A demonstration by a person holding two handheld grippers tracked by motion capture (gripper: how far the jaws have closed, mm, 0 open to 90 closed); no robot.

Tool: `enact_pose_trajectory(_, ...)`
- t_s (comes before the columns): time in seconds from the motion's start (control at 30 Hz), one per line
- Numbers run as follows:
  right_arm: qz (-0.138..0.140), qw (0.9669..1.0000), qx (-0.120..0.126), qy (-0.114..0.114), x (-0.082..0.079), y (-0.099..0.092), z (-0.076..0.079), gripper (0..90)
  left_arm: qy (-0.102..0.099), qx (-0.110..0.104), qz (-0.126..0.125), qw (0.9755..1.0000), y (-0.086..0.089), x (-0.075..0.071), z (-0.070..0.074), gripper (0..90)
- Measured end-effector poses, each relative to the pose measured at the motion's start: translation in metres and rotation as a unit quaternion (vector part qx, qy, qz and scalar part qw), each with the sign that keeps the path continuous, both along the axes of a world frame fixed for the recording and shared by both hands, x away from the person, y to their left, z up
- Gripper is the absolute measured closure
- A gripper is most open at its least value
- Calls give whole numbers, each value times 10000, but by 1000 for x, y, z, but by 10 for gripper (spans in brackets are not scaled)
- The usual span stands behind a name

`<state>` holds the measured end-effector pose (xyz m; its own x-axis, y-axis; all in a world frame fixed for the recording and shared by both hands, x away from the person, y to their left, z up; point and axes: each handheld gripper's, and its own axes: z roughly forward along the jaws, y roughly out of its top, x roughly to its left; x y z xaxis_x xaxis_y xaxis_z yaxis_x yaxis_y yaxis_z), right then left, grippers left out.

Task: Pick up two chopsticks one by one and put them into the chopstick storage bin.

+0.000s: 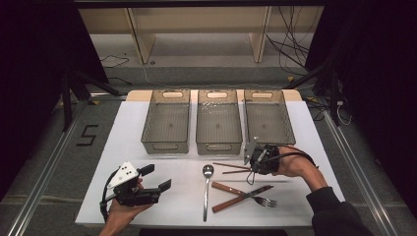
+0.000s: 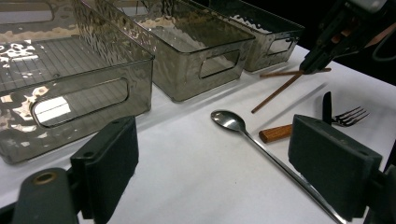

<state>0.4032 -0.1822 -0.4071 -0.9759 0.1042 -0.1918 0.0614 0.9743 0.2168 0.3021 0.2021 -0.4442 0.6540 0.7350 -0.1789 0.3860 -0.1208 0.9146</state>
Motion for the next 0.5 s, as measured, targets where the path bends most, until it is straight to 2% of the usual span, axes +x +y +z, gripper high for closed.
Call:
enact_pose_trajectory(0.13,-213,9986,477,36,1,6,10,859,-12,21,7,10000,1,0,0,157)
enact_pose_trajectory(0.27,-525,9939,967,110,3,12,19,859,-13,19,18,10000,2,0,0,157)
enact_pose_trajectory(0.37,-861,9857,1421,270,6,17,26,859,1,0,33,10000,2,0,0,157)
enact_pose_trajectory(0.5,-1147,9699,2100,440,9,22,36,859,-4,5,38,10000,2,0,1,157)
